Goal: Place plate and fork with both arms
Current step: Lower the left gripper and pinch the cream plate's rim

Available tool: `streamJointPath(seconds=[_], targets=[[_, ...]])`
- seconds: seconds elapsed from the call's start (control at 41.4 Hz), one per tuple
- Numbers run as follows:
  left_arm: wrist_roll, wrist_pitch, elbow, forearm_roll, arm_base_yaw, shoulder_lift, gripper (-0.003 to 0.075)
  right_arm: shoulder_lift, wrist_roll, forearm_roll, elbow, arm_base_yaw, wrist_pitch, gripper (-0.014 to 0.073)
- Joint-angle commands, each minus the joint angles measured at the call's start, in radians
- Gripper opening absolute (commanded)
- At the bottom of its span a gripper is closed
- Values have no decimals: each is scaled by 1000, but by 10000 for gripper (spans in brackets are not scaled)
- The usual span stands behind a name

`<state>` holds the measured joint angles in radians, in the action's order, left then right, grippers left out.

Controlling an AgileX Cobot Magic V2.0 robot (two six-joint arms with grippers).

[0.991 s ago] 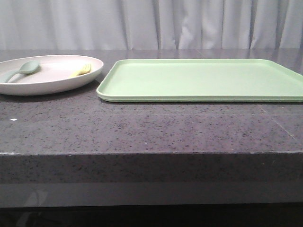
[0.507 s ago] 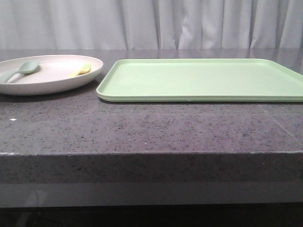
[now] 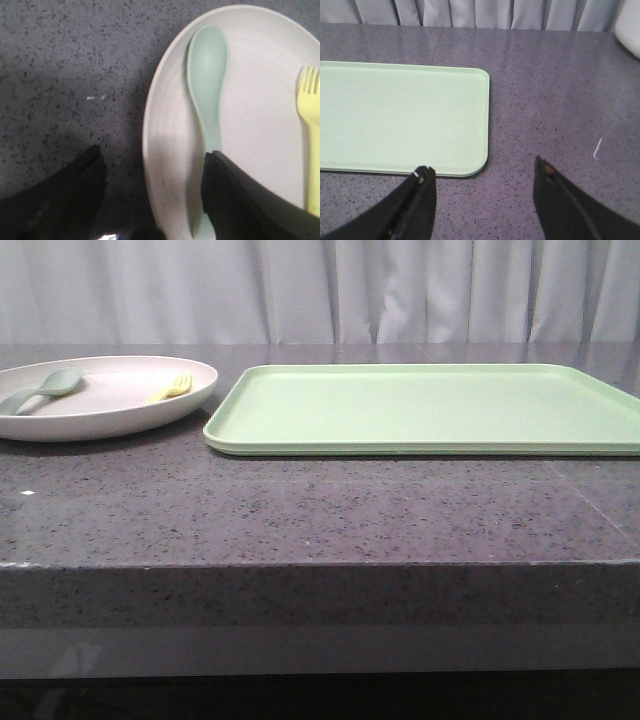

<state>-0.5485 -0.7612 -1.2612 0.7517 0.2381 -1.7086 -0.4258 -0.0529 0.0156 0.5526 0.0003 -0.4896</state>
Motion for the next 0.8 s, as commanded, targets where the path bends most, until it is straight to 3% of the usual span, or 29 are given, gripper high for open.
streamJointPath(seconds=[0.0,0.338,0.773], targets=[[-5,18,-53,52,2,5,371,-14,7,14,34,-3,83,456],[-16,6,-65,154,0,-50,295,-14,7,14,34,-3,83,456],[-24,-31,-65,160,0,-73,6,-14,7,14,34,-3,83,456]])
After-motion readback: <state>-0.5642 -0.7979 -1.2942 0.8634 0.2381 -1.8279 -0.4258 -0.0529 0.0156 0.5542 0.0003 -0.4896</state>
